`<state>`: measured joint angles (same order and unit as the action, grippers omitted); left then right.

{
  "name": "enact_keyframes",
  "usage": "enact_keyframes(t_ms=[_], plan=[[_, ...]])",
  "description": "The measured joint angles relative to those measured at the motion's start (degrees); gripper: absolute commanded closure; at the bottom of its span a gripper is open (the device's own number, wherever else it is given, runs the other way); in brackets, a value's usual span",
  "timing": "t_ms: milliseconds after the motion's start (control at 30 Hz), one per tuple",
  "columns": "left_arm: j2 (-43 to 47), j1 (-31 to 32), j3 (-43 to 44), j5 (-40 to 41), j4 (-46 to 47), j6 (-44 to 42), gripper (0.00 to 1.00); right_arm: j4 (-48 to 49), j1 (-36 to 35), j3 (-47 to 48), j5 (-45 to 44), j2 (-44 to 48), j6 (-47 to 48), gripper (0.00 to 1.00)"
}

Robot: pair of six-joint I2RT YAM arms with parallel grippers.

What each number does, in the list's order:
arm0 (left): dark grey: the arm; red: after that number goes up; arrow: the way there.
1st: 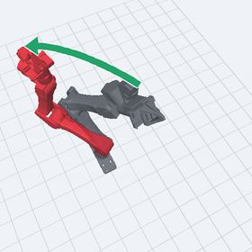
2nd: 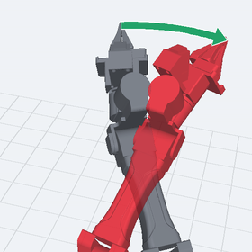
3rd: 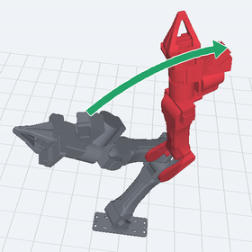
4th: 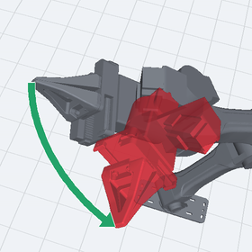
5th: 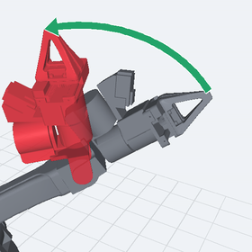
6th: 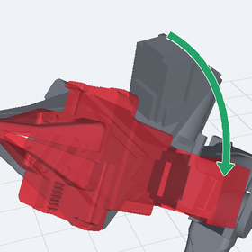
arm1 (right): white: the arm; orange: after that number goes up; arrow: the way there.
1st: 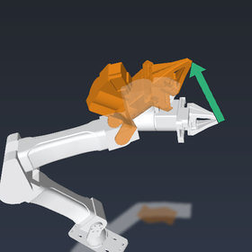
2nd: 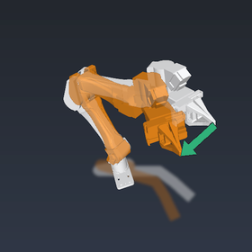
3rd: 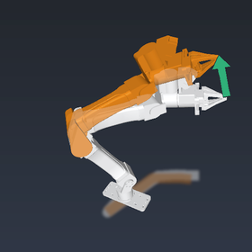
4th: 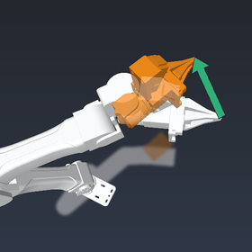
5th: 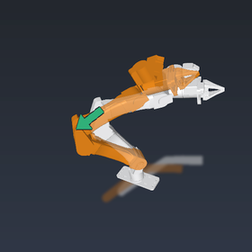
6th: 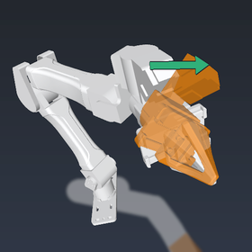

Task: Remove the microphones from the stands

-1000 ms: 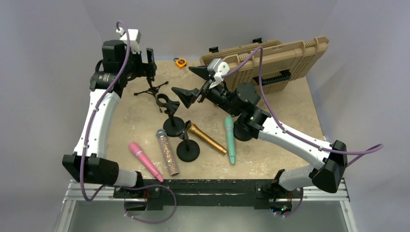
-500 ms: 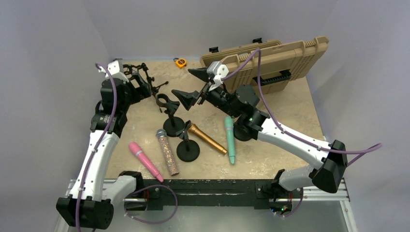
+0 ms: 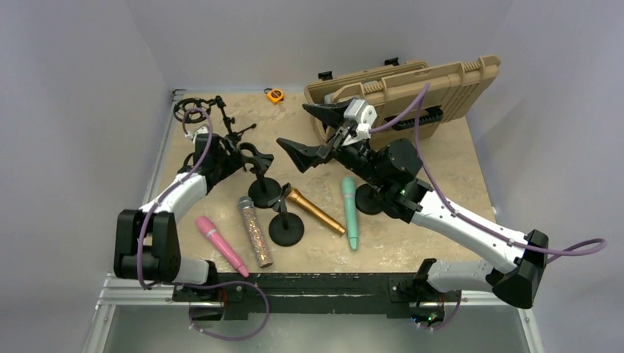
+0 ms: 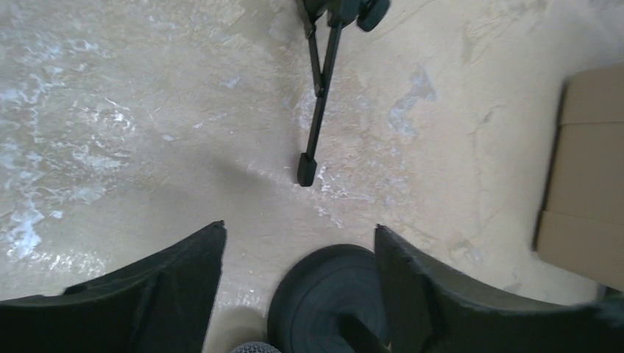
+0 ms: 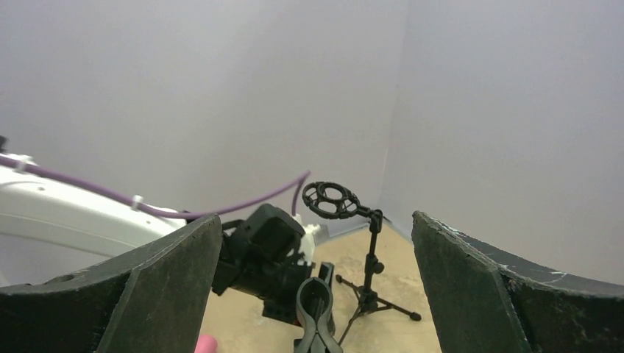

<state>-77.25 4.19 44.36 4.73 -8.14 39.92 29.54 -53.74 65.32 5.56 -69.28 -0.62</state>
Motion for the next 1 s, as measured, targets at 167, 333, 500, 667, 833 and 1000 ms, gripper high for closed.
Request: enact_keyframes(t_ms=[167,333,500,667,833,1000], plan=[[-8.17,-1.36,3.13,-2.32,0.68,1.51,0.65,0.48,0.0,-0.11,-0.02,0.57,-0.02,0.01],[-13.07,-4.44,7.45,-10.23,3.74,3.45,0.94,0.52,0.0,-0.72,-0.04,0.61,-0.09,0.01],[-21.9,-6.82,14.05,-20.0,8.57,6.03,1.0,0.48,0.0,-1.31,-0.02,0.61,-0.33,0.01],[-23.02,-7.04,11.69,-21.55,10.32,8.04,0.98,0.48,0.0,-1.31,-0.04,0.61,-0.79,0.01],[-16.72,-9.07,4.68,-16.76,9.22,8.83,0.8,0.5,0.0,-1.36,-0.02,0.61,-0.98,0.01],[-7.1,-11.06,1.84,-11.8,8.41,9.05,0.52,0.61,0.0,-1.7,0.04,0.48,-1.18,0.01]])
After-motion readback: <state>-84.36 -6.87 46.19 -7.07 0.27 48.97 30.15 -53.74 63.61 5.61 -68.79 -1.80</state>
